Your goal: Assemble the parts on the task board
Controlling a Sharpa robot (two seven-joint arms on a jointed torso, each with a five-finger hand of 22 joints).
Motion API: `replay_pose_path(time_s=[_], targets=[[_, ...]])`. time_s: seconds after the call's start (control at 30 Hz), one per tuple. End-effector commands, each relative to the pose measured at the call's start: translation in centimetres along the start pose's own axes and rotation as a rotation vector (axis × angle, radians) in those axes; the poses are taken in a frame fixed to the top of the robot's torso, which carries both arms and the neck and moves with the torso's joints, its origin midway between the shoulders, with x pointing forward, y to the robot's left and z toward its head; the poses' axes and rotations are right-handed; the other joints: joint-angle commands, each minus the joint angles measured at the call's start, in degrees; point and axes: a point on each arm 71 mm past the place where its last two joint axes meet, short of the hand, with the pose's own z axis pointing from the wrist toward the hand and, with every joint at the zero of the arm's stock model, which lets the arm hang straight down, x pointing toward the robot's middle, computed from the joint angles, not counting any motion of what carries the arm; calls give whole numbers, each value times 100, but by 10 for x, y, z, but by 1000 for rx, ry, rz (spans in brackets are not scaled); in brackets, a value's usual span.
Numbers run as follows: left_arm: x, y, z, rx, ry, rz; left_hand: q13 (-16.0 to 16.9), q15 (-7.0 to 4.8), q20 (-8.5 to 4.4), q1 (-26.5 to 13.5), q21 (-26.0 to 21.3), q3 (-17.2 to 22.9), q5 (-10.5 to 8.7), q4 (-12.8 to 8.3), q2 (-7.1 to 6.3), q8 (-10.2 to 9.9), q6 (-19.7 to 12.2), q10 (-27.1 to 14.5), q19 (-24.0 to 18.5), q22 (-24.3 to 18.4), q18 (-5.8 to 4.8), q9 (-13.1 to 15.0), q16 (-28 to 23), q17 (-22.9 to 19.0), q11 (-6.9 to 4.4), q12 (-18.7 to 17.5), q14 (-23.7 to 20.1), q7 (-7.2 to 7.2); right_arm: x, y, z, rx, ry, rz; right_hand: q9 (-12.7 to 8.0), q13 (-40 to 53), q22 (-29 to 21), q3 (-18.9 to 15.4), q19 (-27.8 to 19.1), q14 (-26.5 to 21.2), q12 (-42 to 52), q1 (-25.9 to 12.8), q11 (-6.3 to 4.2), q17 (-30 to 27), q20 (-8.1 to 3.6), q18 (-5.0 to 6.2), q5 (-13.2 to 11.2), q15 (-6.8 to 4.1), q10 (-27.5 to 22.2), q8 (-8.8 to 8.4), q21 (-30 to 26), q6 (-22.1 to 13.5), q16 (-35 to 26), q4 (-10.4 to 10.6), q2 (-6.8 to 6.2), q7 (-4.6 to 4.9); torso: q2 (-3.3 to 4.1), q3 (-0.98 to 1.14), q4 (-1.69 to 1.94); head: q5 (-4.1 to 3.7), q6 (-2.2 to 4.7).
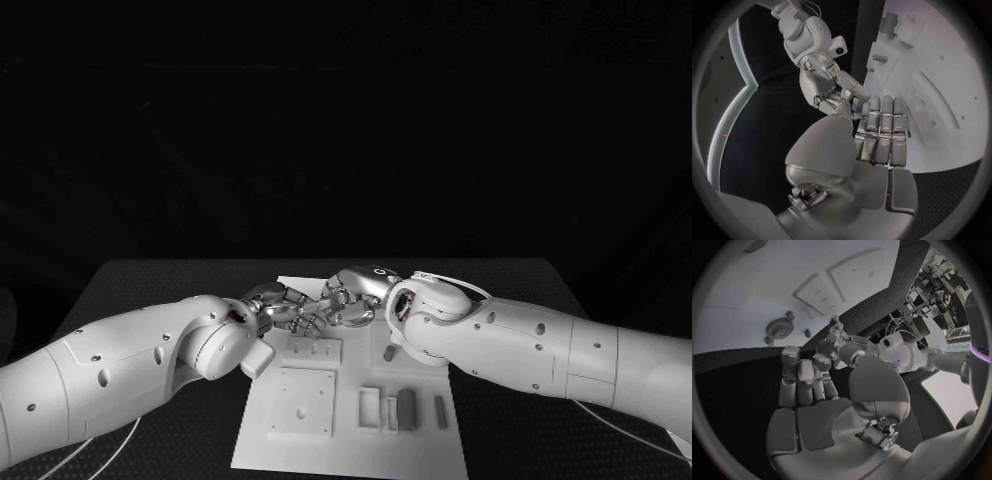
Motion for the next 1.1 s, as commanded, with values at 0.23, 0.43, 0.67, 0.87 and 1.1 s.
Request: replay_pose_path(time_s=[0.23,0.43,0.67,0.87,1.1], targets=[[7,-5,2,18,27,7,18,-8,-29,110,-35,-88,0,1,6,40,63,71,2,11,-24,9,-32,35,-10,37,69,-8,8,7,0,-27,32,2,2,-8,94,-1,7,47,17,3,-173,12,-34,171,-8,-93,-219,26,31,1121,25,-24,61,-131,2,5,-1,5,-9],[6,-4,2,1,14,19,34,-16,-43,0,-34,-159,4,12,-89,44,100,105,36,23,-33,5,-39,71,-22,41,99,3,8,7,0,-26,30,2,4,-8,93,-1,6,51,17,4,-173,18,-34,171,-8,-93,-218,26,31,1121,25,-24,63,-131,1,4,-4,6,-6],[5,-3,3,-21,-1,30,78,-47,-73,-254,-37,-155,3,16,-253,58,177,188,85,44,-42,1,-36,149,-60,69,167,-6,8,7,0,-25,28,2,7,-8,93,0,7,57,17,4,-174,25,-35,171,-8,-94,-217,26,31,1122,26,-25,63,-132,3,7,-4,1,-20],[3,-2,3,-35,-14,39,143,-84,-108,-431,-32,-90,2,16,-360,81,247,259,141,68,-47,4,-22,235,-98,106,231,-38,8,7,0,-25,29,1,9,-8,94,0,7,64,17,5,-174,35,-36,171,-8,-95,-215,27,32,1123,27,-26,63,-133,3,4,-3,-4,-27],[3,-2,3,-40,-28,52,242,-144,-157,-513,-17,7,1,12,-446,138,356,363,211,105,-58,19,18,358,-156,170,340,-93,8,7,0,-24,29,-1,11,-8,94,0,8,64,17,6,-175,34,-37,171,-8,-95,-213,27,33,1125,27,-27,63,-133,1,2,-3,-6,-34]])
